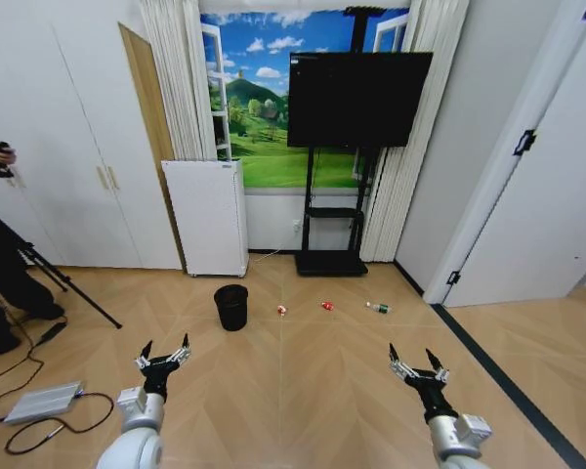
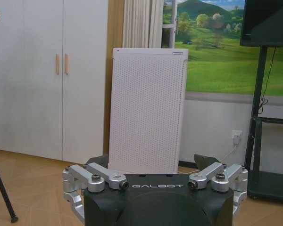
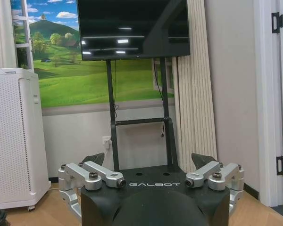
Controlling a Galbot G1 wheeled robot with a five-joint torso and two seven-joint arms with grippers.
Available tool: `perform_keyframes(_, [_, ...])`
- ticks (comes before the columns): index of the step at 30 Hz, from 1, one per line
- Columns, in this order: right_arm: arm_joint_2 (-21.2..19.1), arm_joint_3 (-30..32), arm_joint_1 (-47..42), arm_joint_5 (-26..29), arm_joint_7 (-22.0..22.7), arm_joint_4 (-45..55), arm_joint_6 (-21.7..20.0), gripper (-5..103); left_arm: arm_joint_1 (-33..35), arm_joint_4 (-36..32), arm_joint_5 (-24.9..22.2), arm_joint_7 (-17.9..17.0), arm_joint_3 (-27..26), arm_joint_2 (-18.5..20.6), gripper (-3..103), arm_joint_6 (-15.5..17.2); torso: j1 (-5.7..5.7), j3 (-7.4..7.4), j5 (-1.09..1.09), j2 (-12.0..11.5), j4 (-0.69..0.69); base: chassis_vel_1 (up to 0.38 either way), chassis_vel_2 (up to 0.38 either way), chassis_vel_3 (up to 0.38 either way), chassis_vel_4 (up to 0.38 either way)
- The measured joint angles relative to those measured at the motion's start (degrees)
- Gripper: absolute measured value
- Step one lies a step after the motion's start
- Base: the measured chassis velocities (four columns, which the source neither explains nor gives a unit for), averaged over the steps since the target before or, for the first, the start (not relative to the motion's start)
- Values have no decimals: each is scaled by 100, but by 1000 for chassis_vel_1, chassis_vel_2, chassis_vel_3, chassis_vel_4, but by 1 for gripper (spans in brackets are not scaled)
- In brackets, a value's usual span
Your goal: Pick up the trash bin and place the garbage on the floor into it.
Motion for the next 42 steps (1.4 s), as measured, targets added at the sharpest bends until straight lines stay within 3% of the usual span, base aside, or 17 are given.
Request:
perform_keyframes(16, [-27, 26, 23, 106, 3, -31, 1, 100, -13, 6, -5, 3, -11, 8, 99, -7, 2, 1, 7, -1, 1, -350, 350, 353, -352])
perform_keyframes(18, [-30, 32, 22, 113, 3, -33, 1, 100, -14, 10, -5, 4, -8, 9, 99, -7, 2, 0, -4, 0, -2, -375, 358, 344, -351])
perform_keyframes(21, [-38, 38, 27, 131, 5, -52, 1, 100, -23, 22, -5, 3, -9, 19, 99, -9, 2, 1, 9, 0, 2, -345, 361, 346, -366])
perform_keyframes(24, [-43, 48, 27, 144, 6, -53, 1, 100, -28, 33, -5, 3, -4, 24, 99, -9, 0, 0, -2, 0, 1, -356, 348, 359, -347])
perform_keyframes(26, [-44, 58, 27, 153, 7, -62, 1, 100, -34, 42, -4, 3, 4, 27, 99, -9, 1, 0, 6, 0, 2, -346, 358, 330, -347])
perform_keyframes(29, [-44, 72, 21, 169, 8, -72, 2, 100, -34, 48, -2, 3, 11, 29, 99, -9, 0, 0, -2, 0, 1, -377, 363, 368, -356])
perform_keyframes(32, [-44, 81, 14, 178, 8, -84, 6, 100, -31, 53, 3, 3, 16, 29, 99, -10, 1, 0, 7, 0, 2, -371, 353, 341, -352])
perform_keyframes(34, [-43, 87, 9, 185, 8, -86, 12, 100, -29, 54, 5, 3, 21, 28, 99, -10, 0, 0, -2, 1, 0, -367, 356, 346, -356])
perform_keyframes(37, [-35, 96, 6, 186, 9, -90, 22, 100, -27, 55, 10, 4, 22, 25, 99, -16, 1, 0, 7, 0, 2, -344, 337, 355, -361])
perform_keyframes(42, [-19, 103, -1, 188, 7, -103, 46, 100, -27, 59, 11, 7, 18, 25, 99, -26, 0, 0, 2, 1, -3, -363, 343, 366, -350])
